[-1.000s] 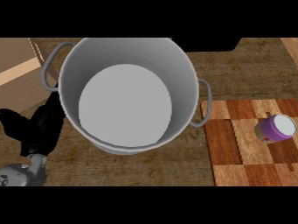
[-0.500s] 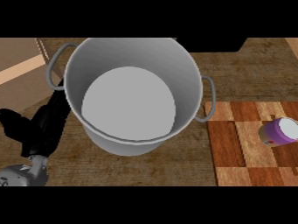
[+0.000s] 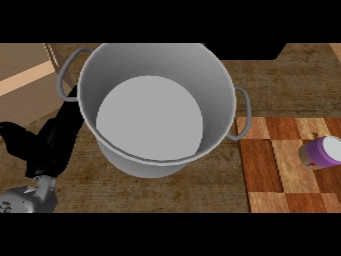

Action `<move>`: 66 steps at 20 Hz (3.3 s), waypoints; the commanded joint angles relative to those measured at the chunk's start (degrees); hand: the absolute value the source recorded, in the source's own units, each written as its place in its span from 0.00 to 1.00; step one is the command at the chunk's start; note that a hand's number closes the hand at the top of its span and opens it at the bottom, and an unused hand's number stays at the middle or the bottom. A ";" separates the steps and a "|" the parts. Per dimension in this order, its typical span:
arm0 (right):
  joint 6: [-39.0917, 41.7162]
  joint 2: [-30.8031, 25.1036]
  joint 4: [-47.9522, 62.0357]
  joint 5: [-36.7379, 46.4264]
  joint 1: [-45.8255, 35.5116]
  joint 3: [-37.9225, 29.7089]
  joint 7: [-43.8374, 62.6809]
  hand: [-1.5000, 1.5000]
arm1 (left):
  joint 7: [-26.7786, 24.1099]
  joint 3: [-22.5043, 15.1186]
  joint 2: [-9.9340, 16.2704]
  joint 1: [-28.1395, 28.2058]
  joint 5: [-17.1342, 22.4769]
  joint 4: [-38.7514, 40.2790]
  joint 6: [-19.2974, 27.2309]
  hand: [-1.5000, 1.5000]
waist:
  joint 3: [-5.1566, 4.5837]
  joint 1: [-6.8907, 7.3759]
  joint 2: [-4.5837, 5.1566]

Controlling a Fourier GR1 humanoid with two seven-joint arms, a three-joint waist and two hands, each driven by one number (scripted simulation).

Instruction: Pick the can from the cutting board and place it in the pot

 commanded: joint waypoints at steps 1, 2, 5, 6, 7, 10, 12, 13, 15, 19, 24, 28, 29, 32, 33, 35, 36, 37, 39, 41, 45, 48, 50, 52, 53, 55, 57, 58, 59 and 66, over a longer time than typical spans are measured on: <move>1.86 3.27 0.27 3.36 -0.99 4.25 3.42 0.00 | 0.46 0.53 -1.78 -2.65 -1.81 2.62 -0.21 0.50 | 0.03 -0.25 0.05; 3.63 2.15 1.62 3.13 -3.35 4.98 3.98 0.00 | 0.68 -1.06 -3.67 -3.36 -2.75 3.64 0.41 0.50 | 0.02 -0.12 0.09; 5.75 1.65 5.90 4.98 -9.34 8.33 7.45 0.00 | -0.63 0.61 -3.02 -1.58 -2.85 2.92 -0.95 0.50 | 0.01 0.48 0.15; 6.05 4.18 6.37 9.08 -4.63 7.41 2.89 0.00 | -1.11 1.16 -2.93 0.76 -2.11 1.15 -1.90 0.50 | 0.04 -0.01 0.01; 5.48 5.88 8.21 11.15 -7.84 9.41 3.35 0.00 | 1.83 1.83 -2.15 -0.46 -2.27 0.23 -2.24 0.50 | 0.04 0.20 0.04; 1.64 12.00 -0.74 17.05 -1.20 10.90 5.49 0.00 | 0.14 2.01 -2.97 1.99 -2.30 -0.57 -3.56 0.50 | 0.04 -0.39 -0.12; 3.98 12.99 5.66 17.54 -3.94 8.36 1.48 0.00 | -1.12 -0.02 -6.71 2.52 -6.14 0.49 -0.45 0.50 | 0.05 -0.25 -0.04; 3.90 14.18 -0.11 16.35 -5.37 8.57 7.61 0.00 | -0.48 4.65 -3.87 0.88 -2.52 2.00 -4.74 0.50 | 0.02 -0.32 -0.06; 3.21 16.58 4.86 20.91 -9.12 11.88 5.16 0.00 | 1.07 5.89 -3.20 -1.16 -3.10 2.29 -5.45 0.50 | 0.03 0.00 0.03; 7.94 17.99 -2.05 17.56 -8.59 7.68 11.67 0.00 | 0.97 5.39 -4.82 2.29 -3.98 -0.28 -6.43 0.50 | 0.01 -0.29 -0.09; 4.28 24.98 7.17 25.94 -15.99 14.53 12.60 0.00 | -3.73 4.69 -7.97 2.69 -6.80 4.21 -6.68 0.50 | 0.02 0.22 0.09; 6.16 25.56 6.13 30.08 -10.44 13.02 10.92 0.00 | 5.36 7.13 -6.29 -1.18 -6.74 -1.05 -6.51 0.50 | 0.05 -0.28 -0.03; 9.83 23.40 9.58 27.37 -16.79 12.02 14.52 0.00 | 3.89 6.87 -8.12 -3.64 -6.98 3.29 -6.22 0.50 | 0.02 -0.14 0.06; 6.55 26.77 13.19 33.81 -13.90 14.19 8.81 0.00 | 1.64 5.38 -8.83 3.13 -8.28 -1.13 -7.21 0.50 | 0.05 0.01 -0.02; 8.96 26.25 17.15 31.97 -20.44 12.73 10.58 0.00 | 0.99 5.35 -9.56 2.17 -9.11 0.40 -7.24 0.50 | 0.04 0.14 0.03; 7.93 27.01 22.01 35.03 -20.26 13.91 5.35 0.00 | 2.16 7.05 -7.91 3.39 -8.16 -1.53 -8.91 0.50 | 0.05 0.22 0.02; 10.28 26.59 19.16 34.29 -18.73 11.76 5.72 0.00 | 2.61 8.52 -8.10 3.66 -7.31 -1.85 -9.88 0.50 | 0.04 -0.05 -0.03; 9.20 27.03 19.85 36.40 -17.07 13.70 3.41 0.00 | 2.11 6.44 -9.68 1.19 -10.02 0.47 -8.28 0.50 | 0.04 -0.17 -0.01; 8.59 28.26 21.20 38.36 -15.90 15.15 2.52 0.00 | 4.14 9.99 -7.78 0.93 -7.09 -0.71 -10.14 0.50 | 0.04 -0.12 -0.02; 13.17 26.91 21.02 36.63 -19.04 12.86 6.73 0.00 | 3.55 4.87 -11.52 2.05 -12.30 -1.47 -6.88 0.50 | 0.04 -0.17 -0.04; 9.45 29.34 24.40 42.21 -14.97 14.87 2.09 0.00 | 5.09 7.34 -10.53 3.79 -10.78 -4.17 -8.55 0.50 | 0.06 -0.08 -0.05; 13.80 30.28 24.42 42.39 -18.69 13.79 4.59 0.00 | 3.94 7.92 -11.85 3.14 -11.72 -3.12 -9.36 0.50 | 0.04 -0.13 -0.05; 13.23 30.97 24.38 43.93 -17.11 13.40 3.10 0.00 | 5.38 9.36 -11.67 -0.82 -11.74 0.29 -10.38 0.50 | 0.04 -0.25 -0.04; 15.79 30.23 25.67 43.15 -18.82 11.34 3.00 0.00 | 3.70 12.02 -10.85 0.88 -9.48 0.66 -12.80 0.50 | 0.03 -0.17 -0.03; 9.11 33.16 31.10 47.14 -19.20 14.35 0.00 0.00 | 4.29 11.42 -11.09 -0.04 -10.26 0.41 -12.03 0.50 | 0.05 -0.03 0.02; 12.63 32.40 25.83 45.08 -16.85 11.36 0.18 0.00 | 3.68 10.20 -12.76 0.71 -13.32 1.03 -10.52 0.50 | 0.04 -0.28 -0.04; 10.28 32.36 24.76 43.05 -16.59 12.83 -7.10 1.00 | 4.71 10.77 -11.79 0.26 -10.83 -1.11 -11.58 0.50 | 0.05 -0.34 -0.08; 8.57 35.15 24.21 45.61 -17.56 14.58 -3.95 1.00 | 5.89 10.09 -12.90 -0.30 -11.32 -1.15 -10.97 0.50 | 0.04 -0.24 -0.06; 6.10 31.70 25.24 46.67 -13.28 13.03 -11.50 1.00 | 3.57 9.72 -12.83 3.45 -11.80 -2.24 -11.38 0.50 | 0.05 -0.28 -0.08; 7.09 34.85 28.61 49.57 -19.84 11.58 -10.63 1.00 | 2.14 12.30 -12.77 2.70 -11.44 0.41 -14.80 0.50 | 0.03 -0.15 -0.03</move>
